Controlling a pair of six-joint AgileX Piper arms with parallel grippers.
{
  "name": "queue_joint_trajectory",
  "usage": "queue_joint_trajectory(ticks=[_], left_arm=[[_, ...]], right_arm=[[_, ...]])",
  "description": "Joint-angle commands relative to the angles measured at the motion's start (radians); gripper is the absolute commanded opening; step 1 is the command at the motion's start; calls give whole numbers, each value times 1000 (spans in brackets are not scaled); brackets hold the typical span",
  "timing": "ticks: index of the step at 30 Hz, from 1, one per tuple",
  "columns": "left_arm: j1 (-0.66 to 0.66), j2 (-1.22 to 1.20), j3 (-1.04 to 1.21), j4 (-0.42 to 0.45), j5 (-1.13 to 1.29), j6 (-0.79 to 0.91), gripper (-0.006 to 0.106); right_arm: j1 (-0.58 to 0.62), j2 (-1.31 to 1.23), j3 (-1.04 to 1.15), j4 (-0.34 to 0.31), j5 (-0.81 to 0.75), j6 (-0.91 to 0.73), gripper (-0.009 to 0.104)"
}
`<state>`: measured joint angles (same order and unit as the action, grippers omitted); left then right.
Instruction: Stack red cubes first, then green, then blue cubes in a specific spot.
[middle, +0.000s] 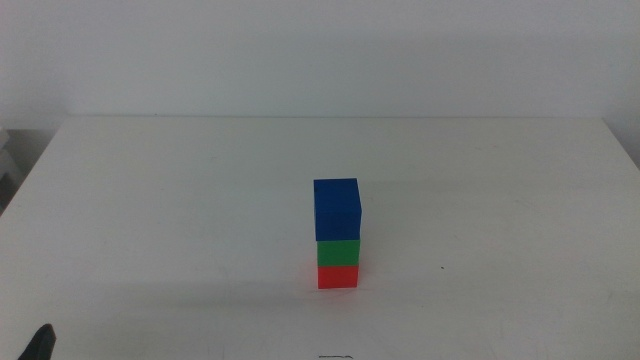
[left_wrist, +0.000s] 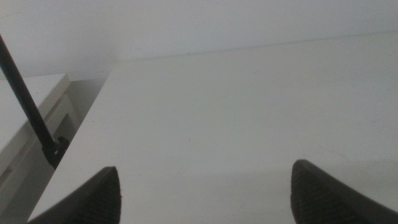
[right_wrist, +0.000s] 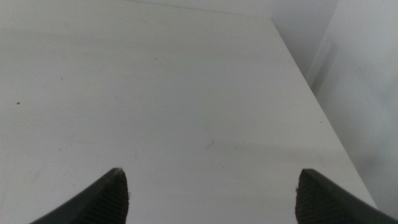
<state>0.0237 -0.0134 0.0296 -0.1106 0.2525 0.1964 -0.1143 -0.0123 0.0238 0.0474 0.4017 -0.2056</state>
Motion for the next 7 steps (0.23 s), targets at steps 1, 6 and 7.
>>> queue_joint_trajectory(ticks=[1, 6, 7], left_arm=[[-2, -21, -3, -14, -76, -7, 94], [-2, -21, -3, -14, -76, -7, 94], [-2, -21, -3, -14, -76, -7, 94]], right_arm=[[8, -20, -14, -8, -76, -2, 94], [22, -20, -14, -8, -76, -2, 94], [22, -20, -14, -8, -76, -2, 94]])
